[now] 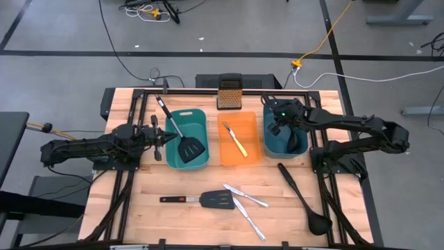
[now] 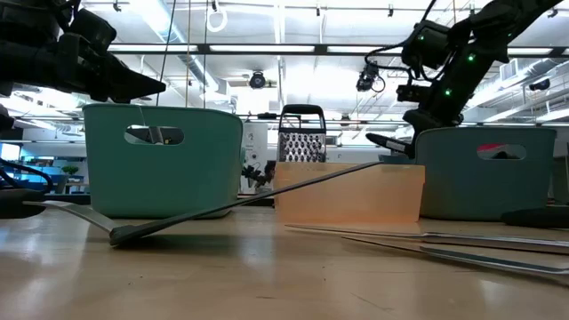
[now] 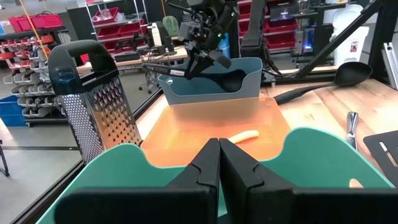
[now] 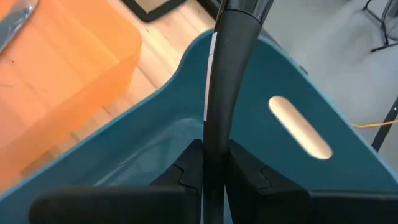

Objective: Pick & Place Kitchen Items
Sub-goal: Put the left black serving spoon into the blue bin

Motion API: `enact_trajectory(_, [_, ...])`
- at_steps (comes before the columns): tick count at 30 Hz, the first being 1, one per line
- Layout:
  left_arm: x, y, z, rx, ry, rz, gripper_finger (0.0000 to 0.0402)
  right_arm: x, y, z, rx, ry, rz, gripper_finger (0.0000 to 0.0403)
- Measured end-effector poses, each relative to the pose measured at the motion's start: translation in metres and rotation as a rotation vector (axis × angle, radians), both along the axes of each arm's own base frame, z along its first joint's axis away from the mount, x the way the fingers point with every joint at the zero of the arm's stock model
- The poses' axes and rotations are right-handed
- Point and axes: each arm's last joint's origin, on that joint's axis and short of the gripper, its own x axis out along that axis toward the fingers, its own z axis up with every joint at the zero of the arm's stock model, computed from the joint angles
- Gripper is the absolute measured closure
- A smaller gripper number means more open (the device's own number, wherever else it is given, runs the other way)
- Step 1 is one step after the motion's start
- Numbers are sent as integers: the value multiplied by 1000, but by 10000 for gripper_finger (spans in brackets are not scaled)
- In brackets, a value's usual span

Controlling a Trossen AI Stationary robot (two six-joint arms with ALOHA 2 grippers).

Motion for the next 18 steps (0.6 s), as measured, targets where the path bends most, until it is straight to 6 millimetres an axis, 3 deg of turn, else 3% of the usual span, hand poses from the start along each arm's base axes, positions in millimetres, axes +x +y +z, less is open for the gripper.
enact_trajectory(5, [0,0,0,0,1,0,392,2,-1,-5,11,25,2,355])
enact_trajectory(12, [0,0,0,0,1,0,392,3,-2,-6,7,33,-1,287])
enact_trajectory(18, [0,0,0,0,1,0,392,3,-2,-6,4,33,-4,258])
